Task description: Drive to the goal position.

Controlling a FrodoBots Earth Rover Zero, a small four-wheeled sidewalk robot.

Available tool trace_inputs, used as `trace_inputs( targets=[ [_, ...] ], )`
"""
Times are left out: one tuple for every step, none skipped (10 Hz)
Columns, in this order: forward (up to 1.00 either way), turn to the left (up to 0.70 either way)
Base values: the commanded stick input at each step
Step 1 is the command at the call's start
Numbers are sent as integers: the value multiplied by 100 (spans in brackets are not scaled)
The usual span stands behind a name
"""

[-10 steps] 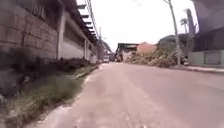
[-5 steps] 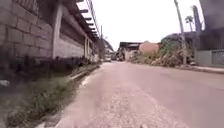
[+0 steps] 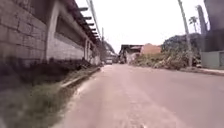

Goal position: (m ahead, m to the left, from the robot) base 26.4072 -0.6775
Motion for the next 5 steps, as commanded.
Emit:
trace_inputs(
  targets=[
    [100, 0],
    [100, 0],
    [100, 0],
    [100, 0],
    [100, 0]
  ],
)
